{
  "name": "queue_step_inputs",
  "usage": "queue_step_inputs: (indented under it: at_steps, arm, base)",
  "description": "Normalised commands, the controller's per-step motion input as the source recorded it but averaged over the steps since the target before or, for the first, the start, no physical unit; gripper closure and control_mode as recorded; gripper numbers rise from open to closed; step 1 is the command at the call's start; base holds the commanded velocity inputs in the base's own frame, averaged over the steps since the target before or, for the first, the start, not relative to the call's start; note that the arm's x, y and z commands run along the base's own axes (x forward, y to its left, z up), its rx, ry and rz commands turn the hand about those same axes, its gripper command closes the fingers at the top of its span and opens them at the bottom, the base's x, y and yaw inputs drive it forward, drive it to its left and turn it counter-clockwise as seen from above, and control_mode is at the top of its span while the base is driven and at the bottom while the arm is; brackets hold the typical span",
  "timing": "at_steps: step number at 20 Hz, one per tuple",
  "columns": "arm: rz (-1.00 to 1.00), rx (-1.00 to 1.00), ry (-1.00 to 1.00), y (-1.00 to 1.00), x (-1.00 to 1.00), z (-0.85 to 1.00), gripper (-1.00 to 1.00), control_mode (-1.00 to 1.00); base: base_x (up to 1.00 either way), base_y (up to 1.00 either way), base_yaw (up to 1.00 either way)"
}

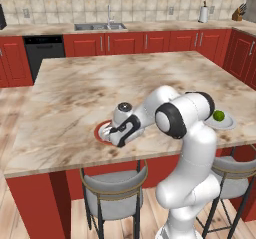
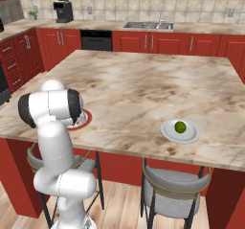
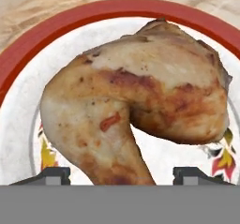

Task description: Transport the chicken drumstick and lime to the fridge. Place the chicken drumstick on the rack containing meat and place the lime on the rack containing the vegetable, ensuring meats and vegetables are on different racks.

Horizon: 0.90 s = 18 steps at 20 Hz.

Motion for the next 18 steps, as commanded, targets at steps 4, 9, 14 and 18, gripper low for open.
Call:
queue_step_inputs:
  at_steps: [4, 9, 14, 18]
  arm:
    - [0.0, 0.0, -0.05, 0.04, 0.17, -0.3, 1.0, -1.0]
    - [0.0, 0.0, -0.02, 0.07, 0.03, -0.41, 1.0, -1.0]
    - [0.0, 0.0, 0.0, 0.01, -0.01, -0.12, 1.0, -1.0]
    - [0.0, 0.0, 0.0, -0.01, -0.03, 0.06, 1.0, -1.0]
  base:
    - [0.0, 0.0, 0.0]
    - [0.0, 0.0, 0.0]
    - [0.0, 0.0, 0.0]
    - [0.0, 0.0, 0.0]
